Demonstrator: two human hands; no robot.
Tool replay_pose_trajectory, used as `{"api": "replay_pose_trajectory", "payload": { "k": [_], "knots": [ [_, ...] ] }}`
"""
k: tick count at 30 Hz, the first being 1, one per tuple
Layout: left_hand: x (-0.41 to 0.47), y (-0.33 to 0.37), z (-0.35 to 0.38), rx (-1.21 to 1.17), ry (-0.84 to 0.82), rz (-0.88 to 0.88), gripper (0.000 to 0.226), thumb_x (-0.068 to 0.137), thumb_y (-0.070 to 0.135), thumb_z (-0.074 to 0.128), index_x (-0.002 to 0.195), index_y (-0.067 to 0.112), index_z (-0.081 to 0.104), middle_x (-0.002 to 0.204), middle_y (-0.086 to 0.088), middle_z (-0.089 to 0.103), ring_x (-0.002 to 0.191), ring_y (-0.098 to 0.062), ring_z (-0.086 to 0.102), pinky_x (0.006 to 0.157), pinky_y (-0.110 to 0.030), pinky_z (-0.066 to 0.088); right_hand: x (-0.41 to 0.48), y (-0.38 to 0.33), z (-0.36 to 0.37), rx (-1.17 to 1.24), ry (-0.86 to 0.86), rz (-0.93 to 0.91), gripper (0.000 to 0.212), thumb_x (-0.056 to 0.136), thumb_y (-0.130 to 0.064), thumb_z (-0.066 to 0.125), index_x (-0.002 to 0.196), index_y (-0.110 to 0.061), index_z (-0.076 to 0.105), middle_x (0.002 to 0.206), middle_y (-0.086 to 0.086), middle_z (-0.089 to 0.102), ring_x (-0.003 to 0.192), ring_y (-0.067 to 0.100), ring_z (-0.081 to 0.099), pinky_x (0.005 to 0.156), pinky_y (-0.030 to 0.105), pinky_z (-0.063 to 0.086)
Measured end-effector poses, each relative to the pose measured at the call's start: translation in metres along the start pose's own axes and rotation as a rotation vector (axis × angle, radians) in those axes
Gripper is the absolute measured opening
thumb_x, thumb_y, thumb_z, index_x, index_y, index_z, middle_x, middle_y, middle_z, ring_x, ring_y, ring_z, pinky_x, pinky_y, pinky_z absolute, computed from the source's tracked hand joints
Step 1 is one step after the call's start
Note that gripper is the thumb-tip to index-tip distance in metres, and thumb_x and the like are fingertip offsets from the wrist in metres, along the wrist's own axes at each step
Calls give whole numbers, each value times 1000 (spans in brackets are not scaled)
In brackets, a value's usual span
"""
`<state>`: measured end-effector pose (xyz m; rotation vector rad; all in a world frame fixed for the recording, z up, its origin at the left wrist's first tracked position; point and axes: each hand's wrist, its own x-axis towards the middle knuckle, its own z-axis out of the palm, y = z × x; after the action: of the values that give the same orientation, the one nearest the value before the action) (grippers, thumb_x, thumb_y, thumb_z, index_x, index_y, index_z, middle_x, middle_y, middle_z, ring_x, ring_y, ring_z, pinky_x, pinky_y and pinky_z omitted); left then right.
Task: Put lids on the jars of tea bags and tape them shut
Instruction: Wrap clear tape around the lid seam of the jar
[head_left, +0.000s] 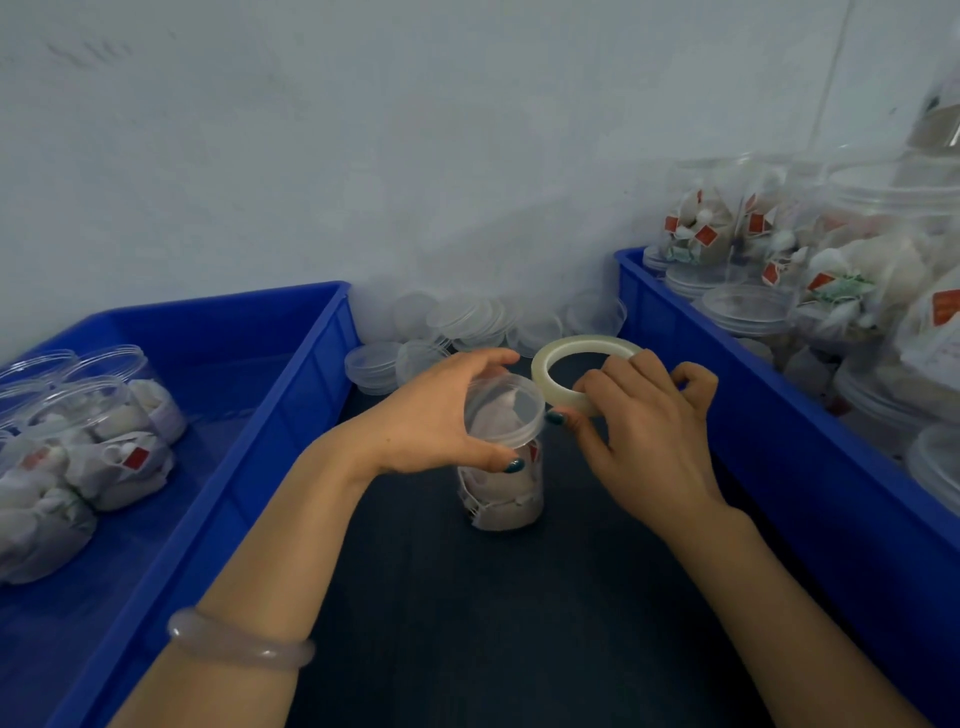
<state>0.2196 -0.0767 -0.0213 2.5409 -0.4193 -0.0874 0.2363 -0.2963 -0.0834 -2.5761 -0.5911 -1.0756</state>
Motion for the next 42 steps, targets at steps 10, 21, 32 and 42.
{"api": "replay_pose_trajectory", "payload": {
  "k": [10,21,32,42],
  "knots": [
    [10,18,36,92,330,-110,83,68,80,66,132,31,47,133,15,50,120,-5,48,93,-29,44,4,4,-1,218,-239,55,25,93,-41,45,95,-28,65,67,-11,55,65,10,48,83,39,33],
    [3,-1,15,-63,161,-1,73,71,47,85,133,41,47,131,26,52,119,10,49,94,-11,37,6,19,-8,147,-120,-17,51,89,-69,33,66,-29,55,64,-15,49,76,10,44,80,37,22],
    [5,-1,5,-75,-16,92,63,79,25,83,129,43,51,128,26,53,125,7,46,103,-20,41,2,2,0,31,55,76,48,88,-64,51,70,-20,57,71,-5,58,78,21,51,77,38,20],
    [9,11,28,229,236,76,51,73,78,60,109,42,51,114,11,47,108,-9,45,88,-30,41,-1,-12,6,190,-151,212,5,92,-33,60,89,-33,64,70,-15,52,78,10,46,78,35,17]
  ]
}}
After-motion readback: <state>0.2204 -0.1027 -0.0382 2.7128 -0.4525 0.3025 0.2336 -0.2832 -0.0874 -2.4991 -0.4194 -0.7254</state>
